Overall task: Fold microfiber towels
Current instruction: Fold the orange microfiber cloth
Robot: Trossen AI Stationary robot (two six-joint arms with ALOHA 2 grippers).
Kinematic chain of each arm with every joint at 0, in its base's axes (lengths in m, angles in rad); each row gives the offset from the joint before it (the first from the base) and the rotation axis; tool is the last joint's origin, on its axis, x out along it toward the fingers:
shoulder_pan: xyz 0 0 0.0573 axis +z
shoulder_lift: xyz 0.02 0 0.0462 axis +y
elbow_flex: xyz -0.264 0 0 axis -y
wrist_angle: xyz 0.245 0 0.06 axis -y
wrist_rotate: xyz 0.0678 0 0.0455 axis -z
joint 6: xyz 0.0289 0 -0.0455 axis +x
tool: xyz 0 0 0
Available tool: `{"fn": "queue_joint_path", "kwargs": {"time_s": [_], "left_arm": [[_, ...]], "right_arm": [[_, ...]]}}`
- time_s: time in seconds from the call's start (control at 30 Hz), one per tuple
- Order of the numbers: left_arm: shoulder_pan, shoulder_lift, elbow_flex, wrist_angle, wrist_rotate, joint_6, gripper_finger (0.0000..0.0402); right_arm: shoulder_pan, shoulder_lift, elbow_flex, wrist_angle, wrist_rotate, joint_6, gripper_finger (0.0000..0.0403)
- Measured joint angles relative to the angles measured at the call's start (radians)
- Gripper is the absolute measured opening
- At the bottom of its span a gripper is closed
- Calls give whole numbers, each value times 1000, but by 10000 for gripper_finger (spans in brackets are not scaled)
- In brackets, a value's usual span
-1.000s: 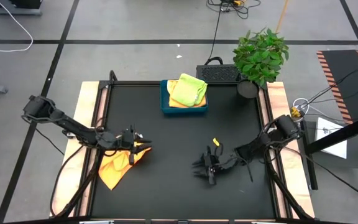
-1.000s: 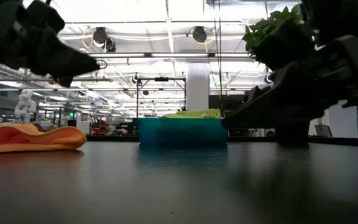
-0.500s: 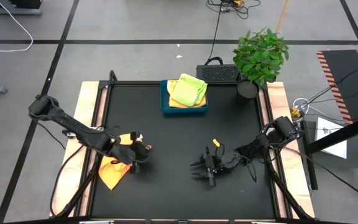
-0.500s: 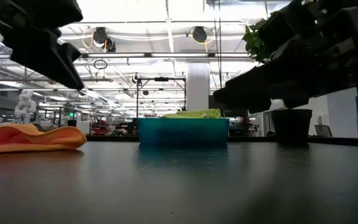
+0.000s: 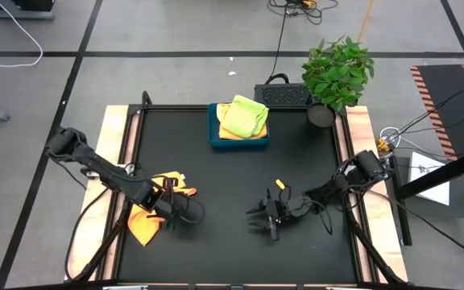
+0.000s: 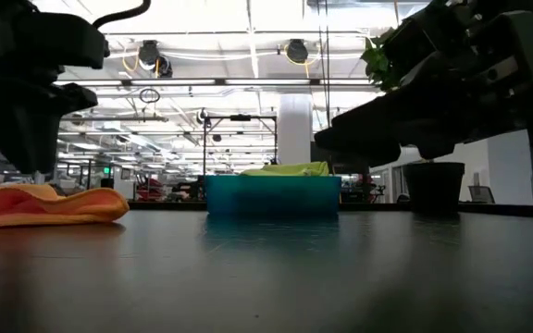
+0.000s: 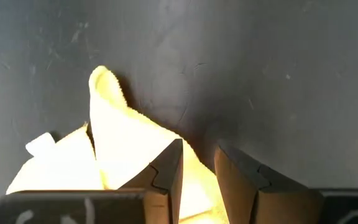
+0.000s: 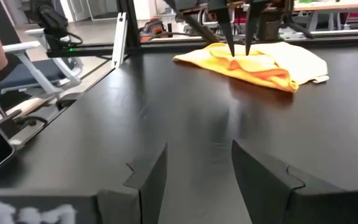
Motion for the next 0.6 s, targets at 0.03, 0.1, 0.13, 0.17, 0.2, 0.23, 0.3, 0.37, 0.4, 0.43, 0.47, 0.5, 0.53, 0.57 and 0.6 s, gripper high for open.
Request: {"fn": "queue_joint_path", "kwargs": {"time_s": [0.03,0.1,0.13,0.17,0.2,0.23,0.3,0.37,0.4,0.43,0.47,0.5,0.53,0.57,0.6], "left_arm": [[0,0,0,-7,0,0,93],[0,0,0,-28,4,-2,93],[-1,0,0,-33,4,-6,93],[-1,0,0,-36,4,-14,93],[-1,0,-4,-35,1,-24,93],[-1,0,-11,-27,-10,-31,93],[-4,0,-29,-14,-30,-43,93],[-6,0,-41,-19,-42,-44,93],[-7,0,-47,-19,-44,-42,93],[-7,0,-52,-18,-48,-43,93],[-7,0,-57,-18,-48,-49,95],[-7,0,-61,-18,-46,-55,98],[-7,0,-66,-16,-41,-59,105],[-7,4,-69,-16,-35,-64,114],[-6,16,-70,-17,-28,-65,125]], "right_arm": [[-2,0,0,2,0,0,171],[-4,0,0,7,2,0,171],[-3,0,0,6,3,0,171],[-3,0,0,5,3,0,171],[-3,0,0,5,3,0,171],[-3,0,0,6,3,0,171],[-3,0,0,5,3,0,171],[-3,0,0,5,3,0,171],[-3,0,0,5,3,0,171],[-3,0,0,5,3,0,171],[-3,0,0,5,7,0,171],[-3,0,0,5,21,0,171],[-3,0,0,5,28,0,171],[-3,0,0,5,30,0,171],[-3,0,0,5,34,0,171]]}}
